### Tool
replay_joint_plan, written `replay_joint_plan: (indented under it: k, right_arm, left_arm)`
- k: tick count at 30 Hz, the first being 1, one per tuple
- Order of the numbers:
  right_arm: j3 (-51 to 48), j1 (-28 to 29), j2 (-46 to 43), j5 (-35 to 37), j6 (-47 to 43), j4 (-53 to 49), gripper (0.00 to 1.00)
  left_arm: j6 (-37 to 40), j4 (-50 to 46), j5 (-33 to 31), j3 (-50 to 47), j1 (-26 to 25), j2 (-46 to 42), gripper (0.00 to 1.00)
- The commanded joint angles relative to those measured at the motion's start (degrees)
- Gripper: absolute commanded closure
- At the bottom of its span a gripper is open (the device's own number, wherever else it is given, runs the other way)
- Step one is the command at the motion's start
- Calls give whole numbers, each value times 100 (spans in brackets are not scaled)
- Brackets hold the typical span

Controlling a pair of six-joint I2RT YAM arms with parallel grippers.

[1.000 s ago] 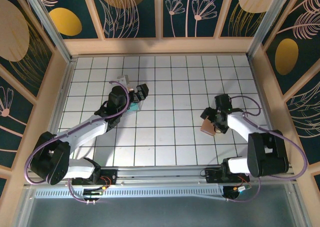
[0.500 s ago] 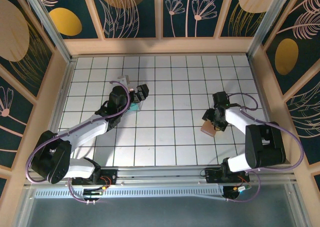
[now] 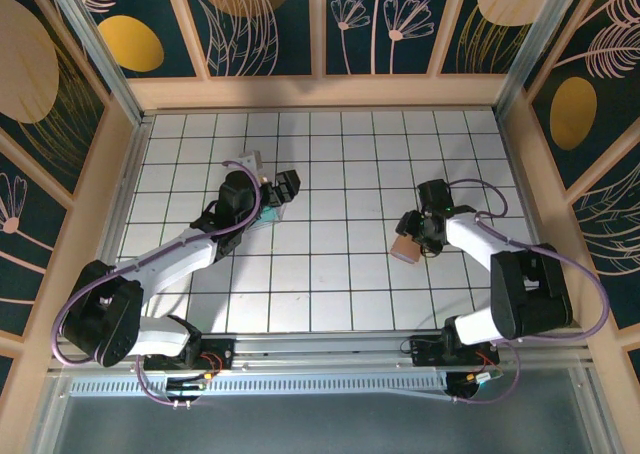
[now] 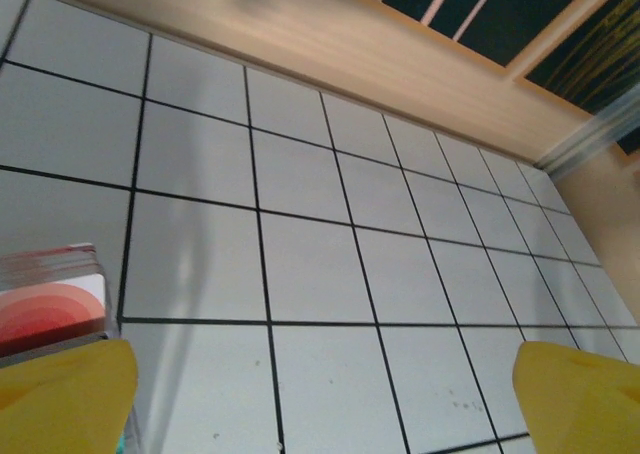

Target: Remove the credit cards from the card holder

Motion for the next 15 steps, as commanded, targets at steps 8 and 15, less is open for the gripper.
replay_joint_plan:
  k: [8, 15]
  right_arm:
    - [257, 225, -481, -918, 319, 590, 36]
    - [536, 592, -570, -1015, 405, 829, 36]
  left_arm:
    - [39, 177, 1184, 119, -903, 643, 4]
    - [184, 240, 1853, 727, -1524, 1335, 4]
